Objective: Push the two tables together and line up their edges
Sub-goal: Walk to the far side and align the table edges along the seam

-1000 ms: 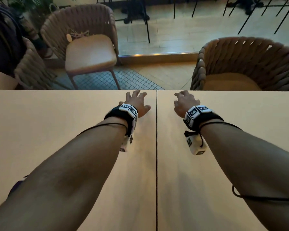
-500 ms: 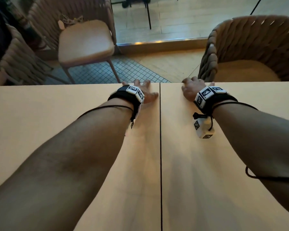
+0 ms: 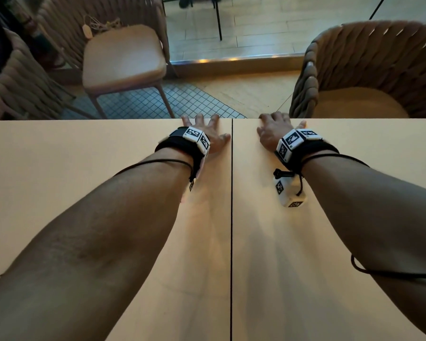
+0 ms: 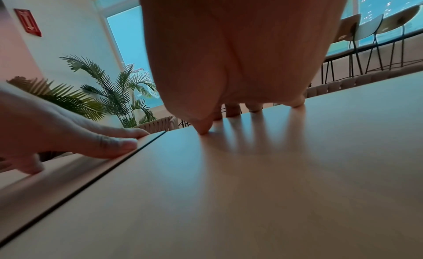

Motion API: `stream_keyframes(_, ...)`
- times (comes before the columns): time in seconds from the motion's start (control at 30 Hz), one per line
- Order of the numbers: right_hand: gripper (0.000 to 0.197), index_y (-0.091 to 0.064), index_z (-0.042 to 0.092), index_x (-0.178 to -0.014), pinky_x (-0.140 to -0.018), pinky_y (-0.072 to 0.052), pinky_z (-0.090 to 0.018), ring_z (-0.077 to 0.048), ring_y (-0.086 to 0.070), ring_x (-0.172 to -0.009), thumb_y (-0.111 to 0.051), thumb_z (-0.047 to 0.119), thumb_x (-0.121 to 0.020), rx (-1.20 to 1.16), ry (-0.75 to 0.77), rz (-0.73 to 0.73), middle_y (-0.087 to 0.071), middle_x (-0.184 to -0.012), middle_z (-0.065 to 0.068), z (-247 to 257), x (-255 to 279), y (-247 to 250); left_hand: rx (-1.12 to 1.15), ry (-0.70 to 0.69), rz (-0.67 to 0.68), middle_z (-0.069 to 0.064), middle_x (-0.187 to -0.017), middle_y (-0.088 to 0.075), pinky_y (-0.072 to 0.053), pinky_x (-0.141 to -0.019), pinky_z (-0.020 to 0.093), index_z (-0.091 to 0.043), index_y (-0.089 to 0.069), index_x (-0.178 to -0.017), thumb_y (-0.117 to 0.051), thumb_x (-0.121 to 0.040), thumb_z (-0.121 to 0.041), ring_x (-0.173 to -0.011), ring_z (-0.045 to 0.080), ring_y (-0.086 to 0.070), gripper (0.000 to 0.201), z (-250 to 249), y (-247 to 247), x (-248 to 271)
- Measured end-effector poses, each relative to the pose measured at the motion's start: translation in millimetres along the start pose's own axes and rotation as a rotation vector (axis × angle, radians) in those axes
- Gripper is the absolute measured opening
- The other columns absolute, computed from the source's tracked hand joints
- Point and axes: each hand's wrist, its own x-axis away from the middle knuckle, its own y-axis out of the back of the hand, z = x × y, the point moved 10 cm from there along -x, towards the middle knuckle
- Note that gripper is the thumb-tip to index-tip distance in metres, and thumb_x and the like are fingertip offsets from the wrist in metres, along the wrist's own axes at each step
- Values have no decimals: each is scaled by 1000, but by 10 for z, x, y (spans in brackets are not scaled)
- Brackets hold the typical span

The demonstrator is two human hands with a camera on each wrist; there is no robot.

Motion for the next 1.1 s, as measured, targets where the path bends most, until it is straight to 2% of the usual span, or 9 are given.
stream_keyframes(0.2, 52, -28, 29, -149, -110, -6, -71, -29, -12, -148, -42, 35, -99, -9, -12, 22, -24, -157, -5, 14, -55, -28, 17, 7, 11, 5, -168, 10, 0, -117, 66, -38, 5, -159, -34, -98, -65, -150, 45, 17, 77, -2, -21, -44)
stream_keyframes(0.3, 55, -25, 32, -150, -110, -4, -71, -28, -8, -149, -42, 36, -99, -11, -14, 34, -21, -160, -3, -6, -13, -29, 23, -15, 25, 1, -168, 12, 3, -116, 67, -39, 6, -158, -33, -97, -65, -149, 47, 19, 77, -24, -51, -75)
stream_keyframes(0.37, 59, -19, 35, -153, -110, -4, -71, -29, -2, -150, -42, 37, -99, -16, -7, 62, -15, -163, 0, 21, 31, -18, 21, -29, 27, 0, -168, 13, 4, -117, 69, -40, 8, -158, -32, -97, -66, -148, 46, 21, 77, -10, -67, -112)
stream_keyframes(0.57, 65, -7, 37, -155, -114, -3, -68, -29, 8, -151, -42, 35, -100, -10, 14, 127, 7, -165, 7, 221, 344, -110, 43, -73, 37, -6, -166, 22, -5, -113, 76, -43, 11, -156, -33, -97, -65, -150, 39, 21, 77, -10, -150, 19)
stream_keyframes(0.8, 63, -5, 35, -156, -116, -3, -64, -24, 9, -151, -37, 39, -101, 3, 66, 143, 10, -165, 5, 115, 653, -238, 81, -101, -30, -6, -168, 13, -8, -113, 74, -41, 1, -158, -31, -103, -51, -153, 35, 12, 64, 37, -63, 420)
stream_keyframes(0.9, 63, -5, 34, -156, -116, -4, -64, -25, 8, -151, -36, 40, -102, 16, 63, 138, 9, -165, 4, 93, 887, -293, 50, -118, -40, -5, -169, 10, -9, -114, 72, -41, -3, -158, -31, -103, -50, -154, 35, 8, 62, 41, -154, 635)
stream_keyframes(1.1, 61, -15, 32, -155, -116, -11, -62, -25, 3, -151, -40, 42, -100, -55, 10, 171, 2, -165, 5, -18, 1492, -461, 50, -130, -21, -6, -169, 9, -12, -115, 70, -42, -6, -158, -32, -103, -52, -154, 34, 5, 62, -5, -367, 1227)
